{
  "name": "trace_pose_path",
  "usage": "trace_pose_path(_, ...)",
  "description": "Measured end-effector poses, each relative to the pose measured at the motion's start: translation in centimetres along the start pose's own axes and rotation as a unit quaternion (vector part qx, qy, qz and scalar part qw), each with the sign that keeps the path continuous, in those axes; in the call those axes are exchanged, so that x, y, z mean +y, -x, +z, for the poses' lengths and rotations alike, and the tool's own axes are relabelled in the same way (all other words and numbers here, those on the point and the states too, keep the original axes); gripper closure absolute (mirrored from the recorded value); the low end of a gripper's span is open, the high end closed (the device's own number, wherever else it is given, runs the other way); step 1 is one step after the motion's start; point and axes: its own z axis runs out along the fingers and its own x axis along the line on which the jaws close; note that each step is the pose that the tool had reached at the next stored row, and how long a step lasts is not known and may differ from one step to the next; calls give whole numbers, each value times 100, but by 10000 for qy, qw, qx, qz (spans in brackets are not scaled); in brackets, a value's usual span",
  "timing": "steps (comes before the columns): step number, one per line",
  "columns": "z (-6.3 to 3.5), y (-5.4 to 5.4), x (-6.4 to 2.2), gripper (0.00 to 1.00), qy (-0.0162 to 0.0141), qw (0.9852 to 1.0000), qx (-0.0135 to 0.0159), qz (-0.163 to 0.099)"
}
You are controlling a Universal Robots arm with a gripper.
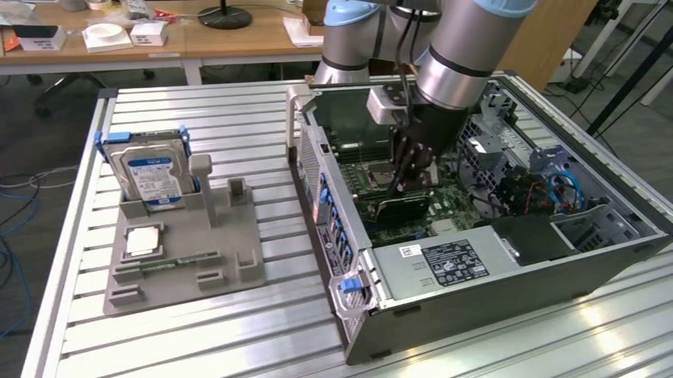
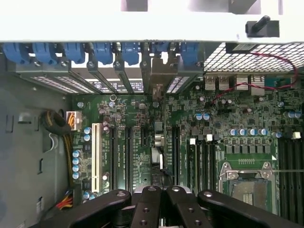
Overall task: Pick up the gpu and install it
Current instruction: 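Press down on the gpu until it lock into place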
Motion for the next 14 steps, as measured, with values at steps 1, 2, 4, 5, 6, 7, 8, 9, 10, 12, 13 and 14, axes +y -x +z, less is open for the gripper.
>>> trace_pose_path(1, 19, 0, 6, 89, -6, 10000, 1, 0)
trace_pose_path(2, 37, 1, 10, 89, -13, 10000, 2, -1)
trace_pose_path(4, 71, 4, 19, 89, -32, 10000, 2, -2)
trace_pose_path(5, 87, 6, 22, 89, -47, 10000, 1, -4)
trace_pose_path(6, 100, 8, 23, 89, -65, 10000, 2, -6)
trace_pose_path(7, 112, 10, 24, 89, -81, 10000, 2, -6)
trace_pose_path(8, 122, 10, 24, 89, -95, 10000, 5, -6)
trace_pose_path(9, 129, 9, 24, 89, -102, 9999, 9, -6)
trace_pose_path(10, 139, 8, 24, 89, -111, 9999, 13, -6)
trace_pose_path(12, 160, 7, 24, 89, -131, 9999, 14, -6)
trace_pose_path(13, 163, 8, 23, 89, -134, 9999, 10, -6)
trace_pose_path(14, 155, 12, 24, 89, -136, 9999, 5, -7)
